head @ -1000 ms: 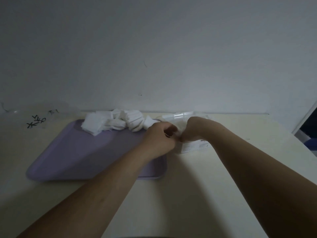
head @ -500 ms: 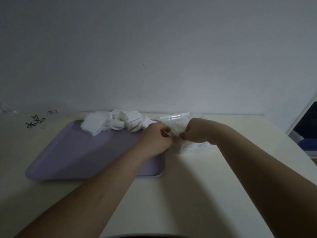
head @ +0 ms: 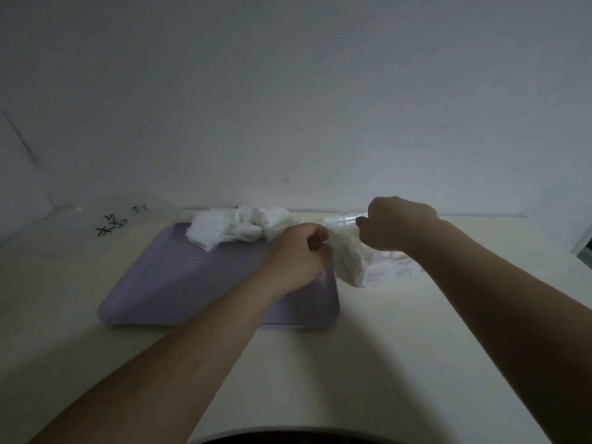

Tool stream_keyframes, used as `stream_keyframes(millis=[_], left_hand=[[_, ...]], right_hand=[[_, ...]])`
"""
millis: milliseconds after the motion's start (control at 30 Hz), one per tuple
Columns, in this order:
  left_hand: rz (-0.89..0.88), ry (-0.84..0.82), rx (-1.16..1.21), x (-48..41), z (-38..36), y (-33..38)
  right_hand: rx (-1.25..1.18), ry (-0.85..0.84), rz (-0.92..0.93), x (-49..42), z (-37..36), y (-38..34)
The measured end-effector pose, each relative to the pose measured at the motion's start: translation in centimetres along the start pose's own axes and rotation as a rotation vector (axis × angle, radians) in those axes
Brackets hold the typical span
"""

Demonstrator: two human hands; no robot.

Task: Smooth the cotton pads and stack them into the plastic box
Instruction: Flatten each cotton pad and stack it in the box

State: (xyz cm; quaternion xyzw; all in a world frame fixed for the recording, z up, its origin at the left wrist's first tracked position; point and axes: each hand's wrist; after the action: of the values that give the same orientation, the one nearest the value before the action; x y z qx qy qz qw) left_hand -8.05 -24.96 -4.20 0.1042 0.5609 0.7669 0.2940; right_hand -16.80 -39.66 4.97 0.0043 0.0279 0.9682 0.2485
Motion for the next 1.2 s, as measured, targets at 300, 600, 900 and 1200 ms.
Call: stream_keyframes(millis=[300,600,900,1200], left_hand=[[-0.019,0.199,-0.444,-0.7,10.5,-3.5],[-0.116,0.096,-0.571,-3.6,10.9,-5.3],[-0.098,0.026,-0.655,-4.7,8.4,-5.7],[-0.08,0.162,-0.502,-1.3,11.8,-4.6]], right_hand=[[-0.381,0.058,0.259,-4.3,-5.5,-9.4],[-0.349,0.097,0.164,-7.4,-9.4,-10.4],[-0.656,0.099,0.126,-6.6,-9.1,-10.1],[-1.487,0.018,0.054,-3.8,-9.0,-9.9]])
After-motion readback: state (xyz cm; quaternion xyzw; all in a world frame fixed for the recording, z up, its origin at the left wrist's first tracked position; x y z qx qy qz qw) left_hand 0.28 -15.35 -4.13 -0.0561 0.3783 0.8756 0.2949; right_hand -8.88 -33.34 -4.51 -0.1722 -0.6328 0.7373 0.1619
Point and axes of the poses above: each hand's wrist, its own x-axis away from the middle knuckle, its own z-axis out of the back of the hand, y = z × x, and after that the axes turned 7 degrees about x, right-handed
